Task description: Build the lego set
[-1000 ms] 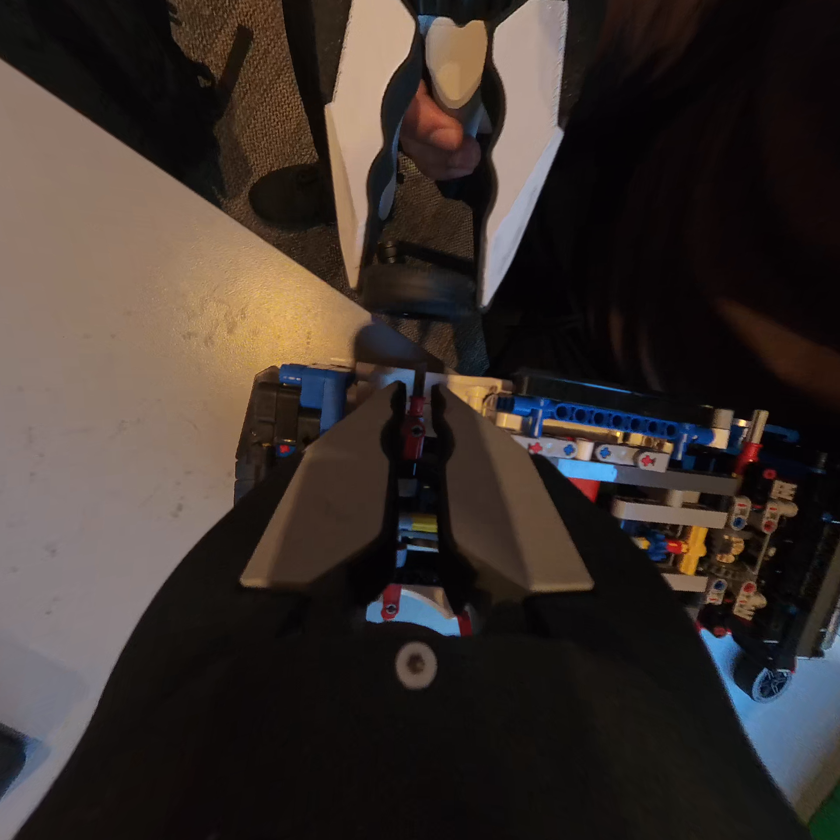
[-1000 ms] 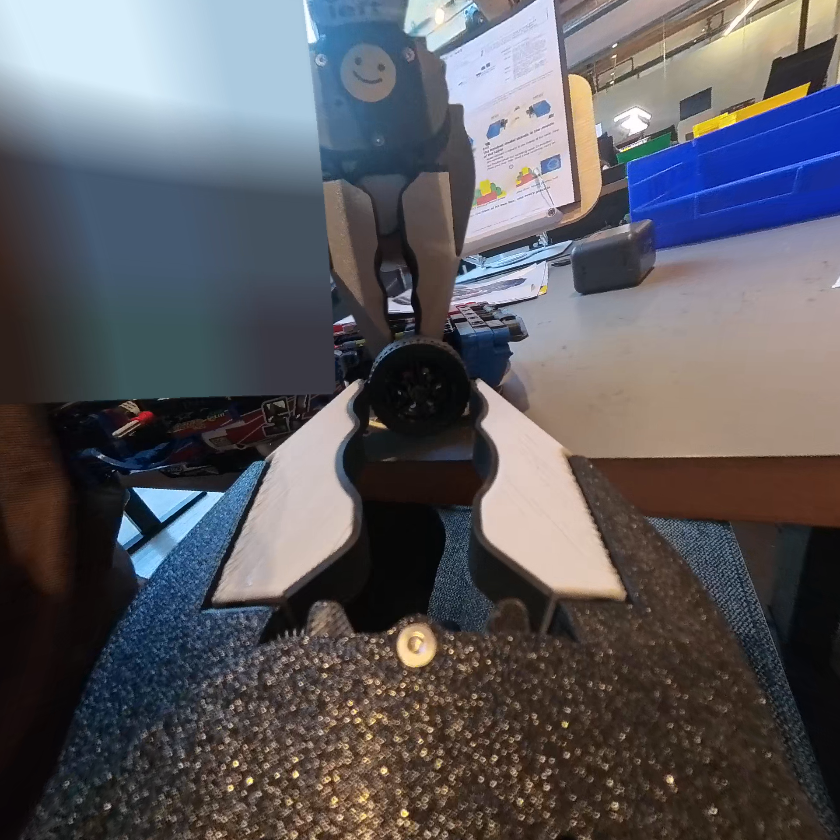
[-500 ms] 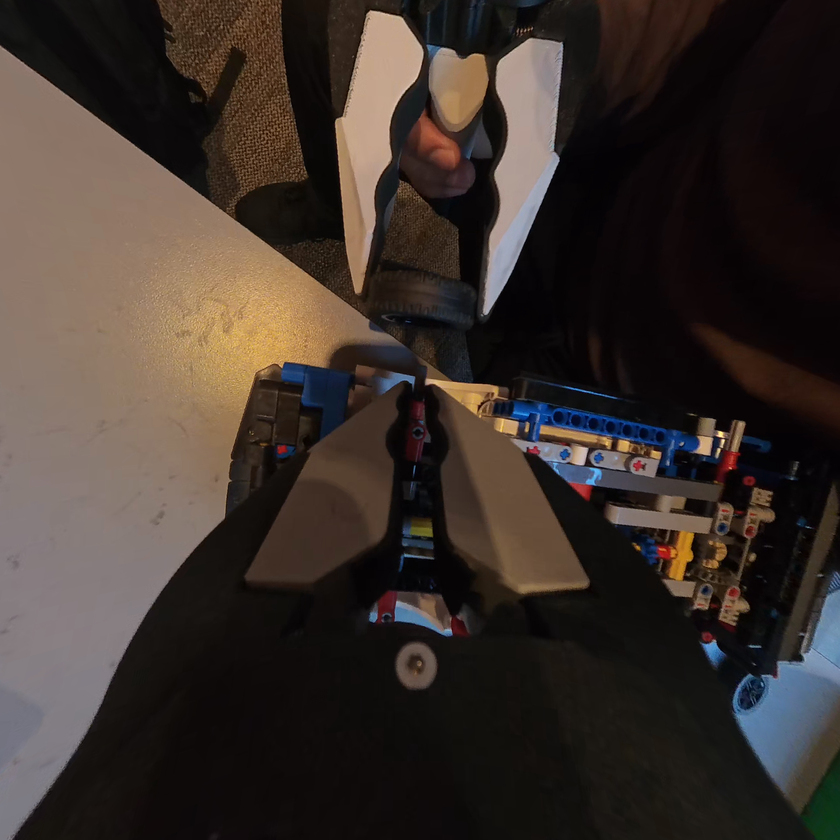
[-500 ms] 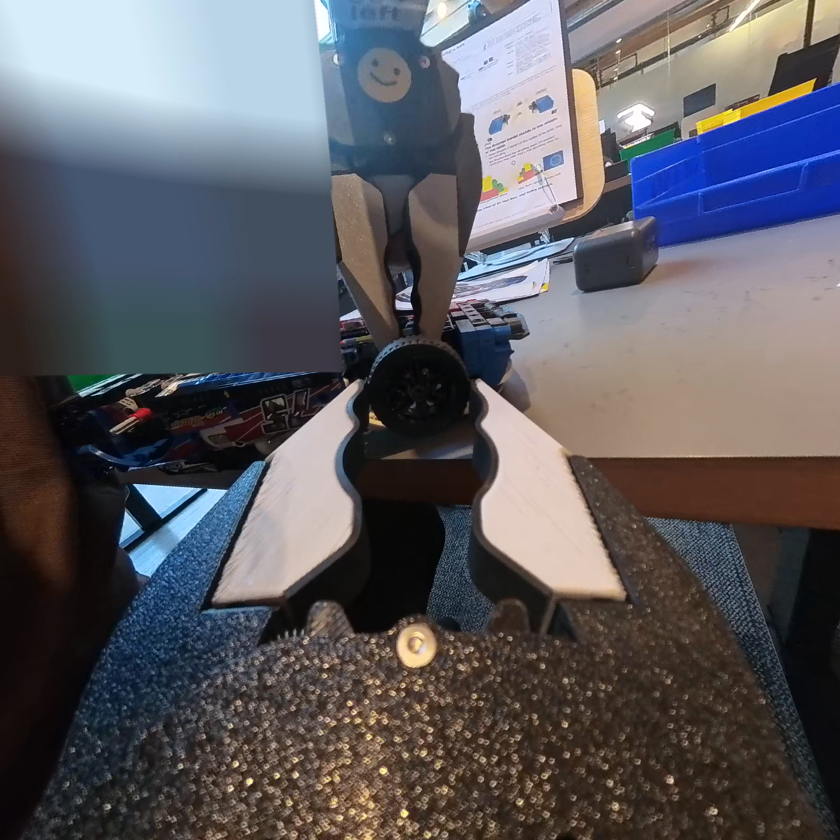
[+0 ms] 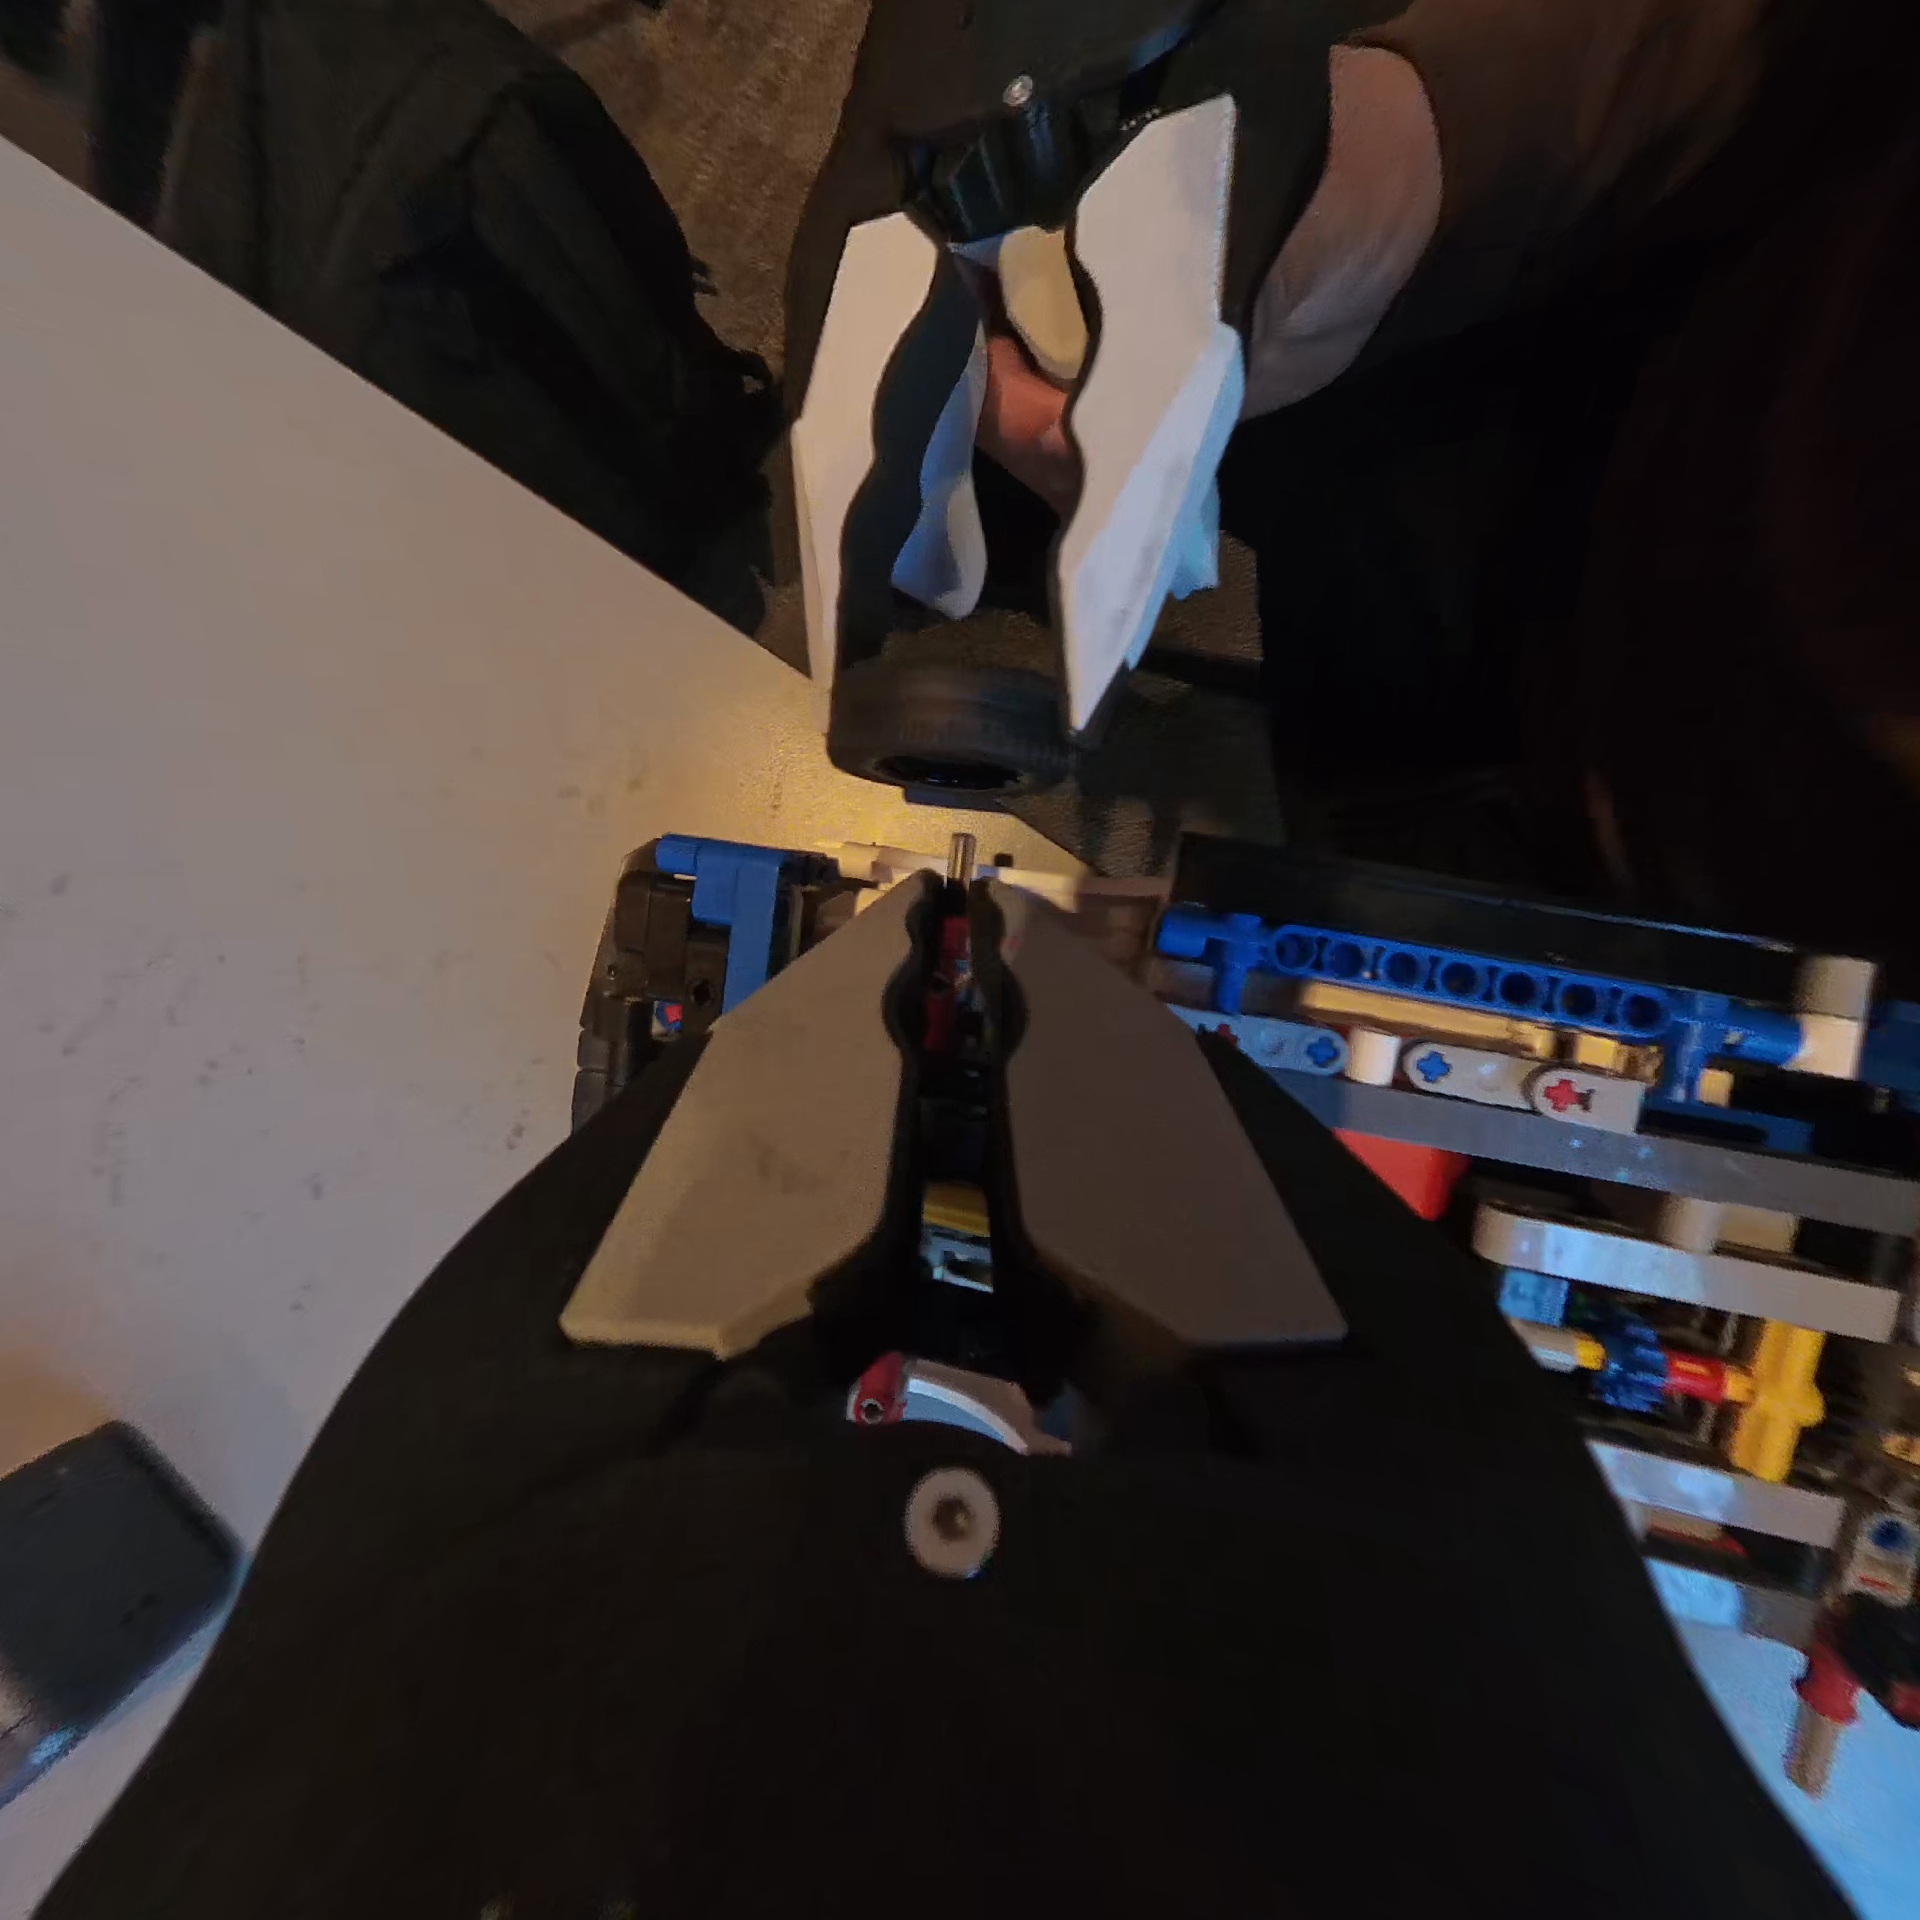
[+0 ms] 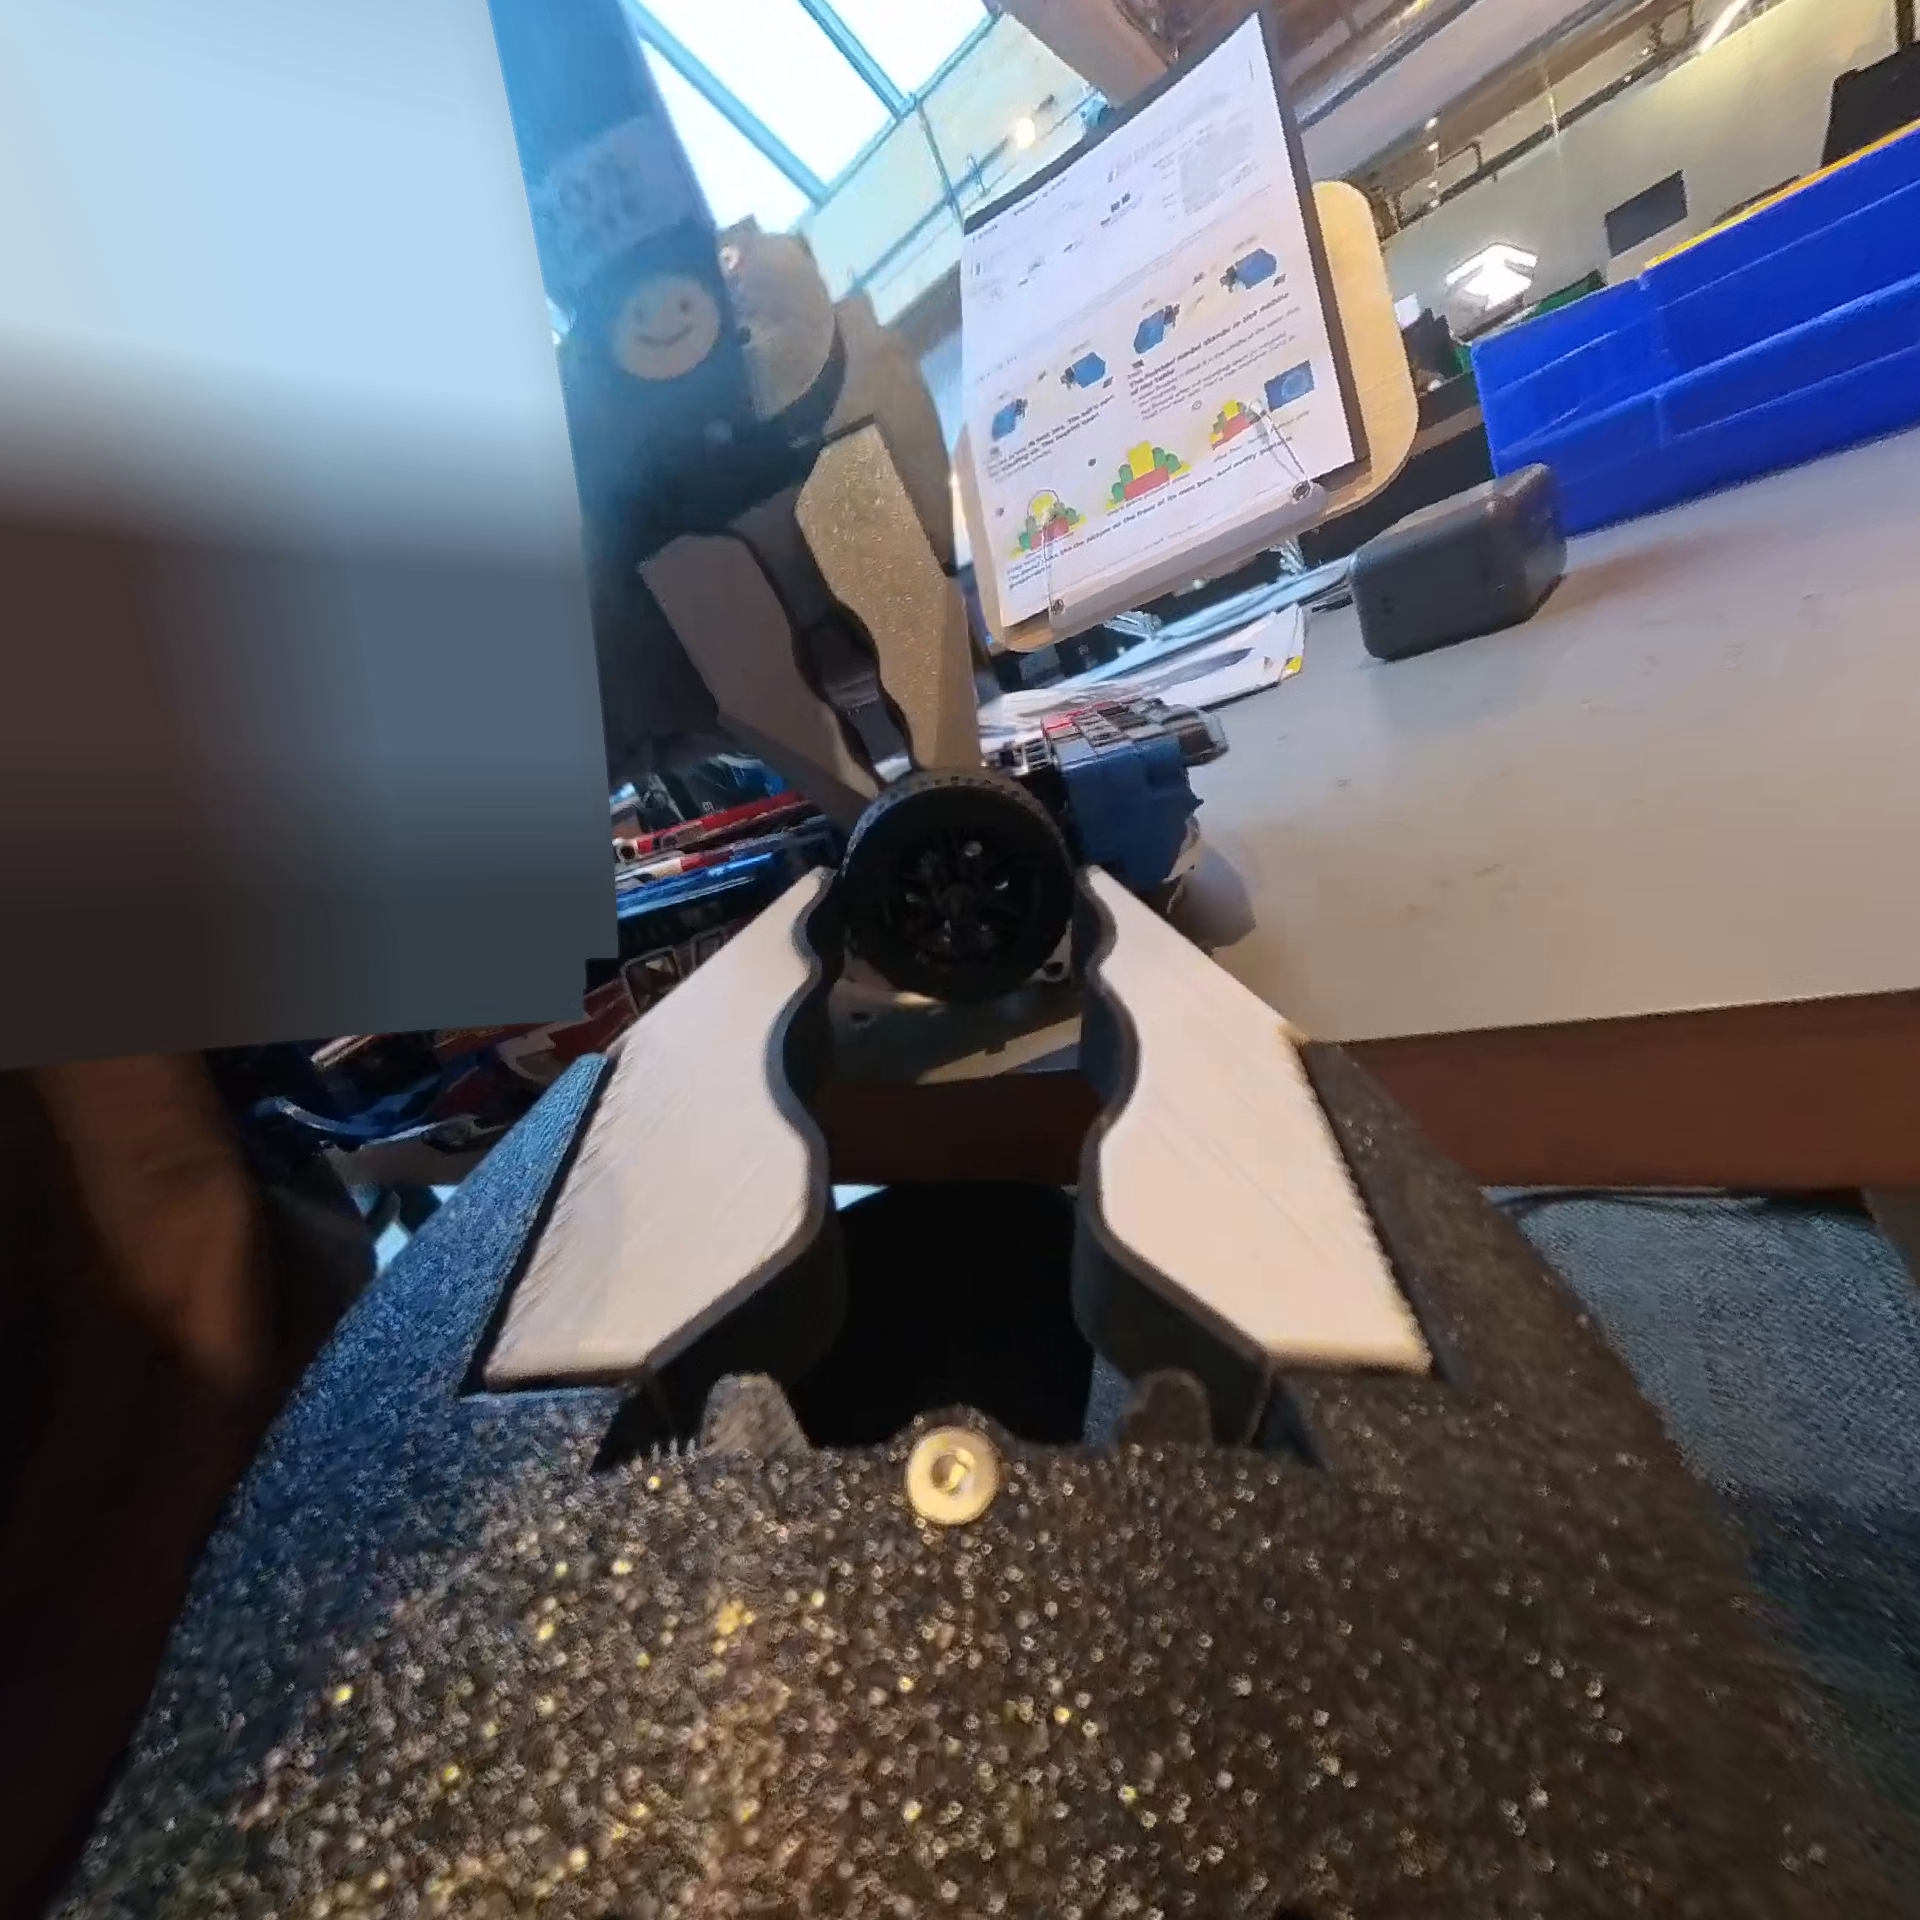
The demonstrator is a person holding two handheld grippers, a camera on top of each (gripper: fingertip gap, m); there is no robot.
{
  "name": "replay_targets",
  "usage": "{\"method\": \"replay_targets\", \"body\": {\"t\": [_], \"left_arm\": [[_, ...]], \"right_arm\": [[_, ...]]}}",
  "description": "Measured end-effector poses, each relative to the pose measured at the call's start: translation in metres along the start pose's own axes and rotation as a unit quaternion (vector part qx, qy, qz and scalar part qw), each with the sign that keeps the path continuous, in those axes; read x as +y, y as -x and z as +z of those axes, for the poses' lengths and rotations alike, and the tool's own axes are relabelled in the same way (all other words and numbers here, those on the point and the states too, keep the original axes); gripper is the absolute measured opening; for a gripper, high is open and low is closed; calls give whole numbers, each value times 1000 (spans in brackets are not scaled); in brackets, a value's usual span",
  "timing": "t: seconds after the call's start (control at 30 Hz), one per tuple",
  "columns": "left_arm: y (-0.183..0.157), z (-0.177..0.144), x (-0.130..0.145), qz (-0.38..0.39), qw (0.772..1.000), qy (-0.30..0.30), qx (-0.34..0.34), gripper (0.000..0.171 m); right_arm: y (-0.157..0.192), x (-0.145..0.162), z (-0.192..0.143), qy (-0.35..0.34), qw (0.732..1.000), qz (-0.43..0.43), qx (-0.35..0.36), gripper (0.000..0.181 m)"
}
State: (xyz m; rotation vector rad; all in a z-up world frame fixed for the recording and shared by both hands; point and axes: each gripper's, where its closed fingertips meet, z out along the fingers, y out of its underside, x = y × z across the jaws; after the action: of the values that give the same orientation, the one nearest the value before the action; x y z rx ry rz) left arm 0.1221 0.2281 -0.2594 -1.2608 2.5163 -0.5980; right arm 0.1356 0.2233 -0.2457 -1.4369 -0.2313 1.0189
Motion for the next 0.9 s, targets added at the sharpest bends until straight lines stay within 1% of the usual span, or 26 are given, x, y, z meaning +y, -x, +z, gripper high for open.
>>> {"method": "replay_targets", "body": {"t": [0.1, 0.3, 0.43, 0.53, 0.67, 0.77, 0.9], "left_arm": [[0, 0, 0, 15, 1000, -7, -22, 1], [1, -1, -1, 36, 997, -30, -56, 0], [4, -3, 2, 48, 995, -31, -78, 2], [5, -4, 3, 47, 995, -34, -79, 1], [5, -4, 3, 47, 996, -30, -76, 2], [5, -4, 3, 48, 995, -32, -80, 1], [5, -5, 3, 47, 995, -41, -79, 1]], "right_arm": [[0, -1, 2, -11, 1000, 8, -4, 39], [0, 5, 8, -4, 1000, 0, 5, 39], [0, 8, 12, -4, 1000, 3, 3, 39], [2, 5, 13, -20, 1000, 12, -5, 39], [-2, -3, 8, -60, 995, 71, -32, 39], [-4, -9, 5, -78, 992, 88, -46, 39], [-5, -7, 9, -78, 990, 99, -59, 39]]}}
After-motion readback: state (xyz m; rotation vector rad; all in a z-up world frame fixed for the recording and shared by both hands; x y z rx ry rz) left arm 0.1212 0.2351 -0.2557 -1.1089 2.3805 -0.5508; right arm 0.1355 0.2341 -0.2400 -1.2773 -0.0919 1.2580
